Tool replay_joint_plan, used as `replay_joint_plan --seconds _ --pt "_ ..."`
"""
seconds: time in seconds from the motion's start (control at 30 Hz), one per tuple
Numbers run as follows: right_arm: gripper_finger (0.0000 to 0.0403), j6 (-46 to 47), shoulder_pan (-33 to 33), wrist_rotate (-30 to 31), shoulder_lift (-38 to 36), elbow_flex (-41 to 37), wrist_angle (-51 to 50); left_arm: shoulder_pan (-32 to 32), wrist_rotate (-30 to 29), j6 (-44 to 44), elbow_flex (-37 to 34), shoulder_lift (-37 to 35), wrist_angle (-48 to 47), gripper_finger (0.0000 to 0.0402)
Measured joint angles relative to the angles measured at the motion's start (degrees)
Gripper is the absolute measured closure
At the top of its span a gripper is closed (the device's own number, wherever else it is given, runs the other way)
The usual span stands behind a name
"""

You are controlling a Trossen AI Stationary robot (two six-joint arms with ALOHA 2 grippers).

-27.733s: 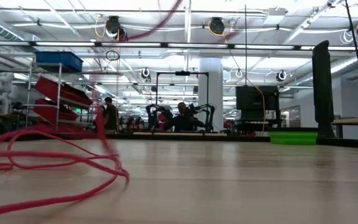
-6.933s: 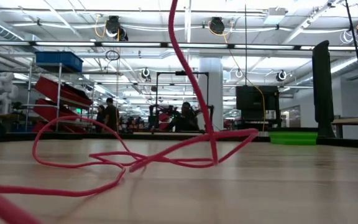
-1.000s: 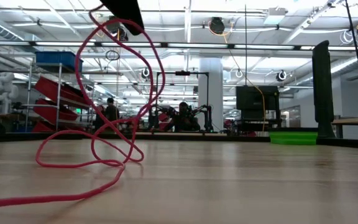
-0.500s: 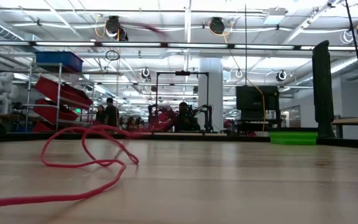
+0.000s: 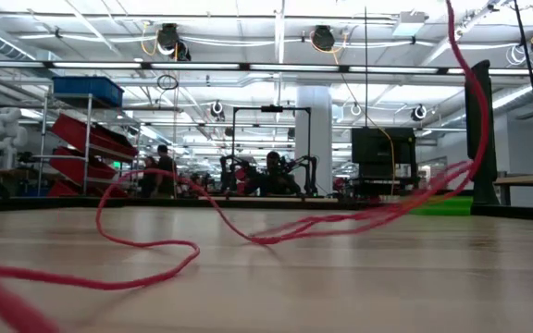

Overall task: Coil cords
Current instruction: Coil the red wire on the black spool

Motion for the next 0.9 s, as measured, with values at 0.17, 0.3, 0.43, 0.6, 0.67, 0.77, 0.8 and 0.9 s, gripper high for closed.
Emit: replay_joint_plan --seconds 0.17,0.3,0.43,0.6,0.67,0.77,0.8,0.9 --pt "0.0403 0.92 -2.0 -13.57 0.0 0.0 -3.62 -2.05 -20.15 7.17 0.55 -0.03 8.54 0.0278" --pt "0.0403 2.79 -4.39 -19.08 0.1 0.0 -5.74 -2.95 -18.0 16.11 0.55 -0.03 17.09 0.0278" --pt "0.0403 3.46 -7.31 -19.92 1.25 0.0 -6.54 -3.13 -13.53 24.19 0.55 -0.03 28.6 0.0278" --pt "0.0403 3.81 -11.37 -26.48 2.88 0.0 -6.63 -2.88 -9.59 28.43 0.55 -0.03 35.88 0.0278" --pt "0.0403 4.83 -13.02 -28.88 3.44 0.0 -6.7 -2.61 -9.38 28.66 0.53 -0.03 35.92 0.0278" --pt "0.0403 6.74 -15.02 -30.26 4.27 0.0 -7.23 -2.11 -9.38 30.97 0.53 -0.03 36.32 0.0278" --pt "0.0403 7.43 -15.63 -30.32 4.61 0.0 -7.58 -1.9 -9.37 31.99 0.53 -0.03 36.95 0.0278" --pt "0.0403 8.79 -17.17 -30.59 5.63 0.0 -8.9 -1.37 -9.37 36.53 0.53 -0.01 41.06 0.0278"
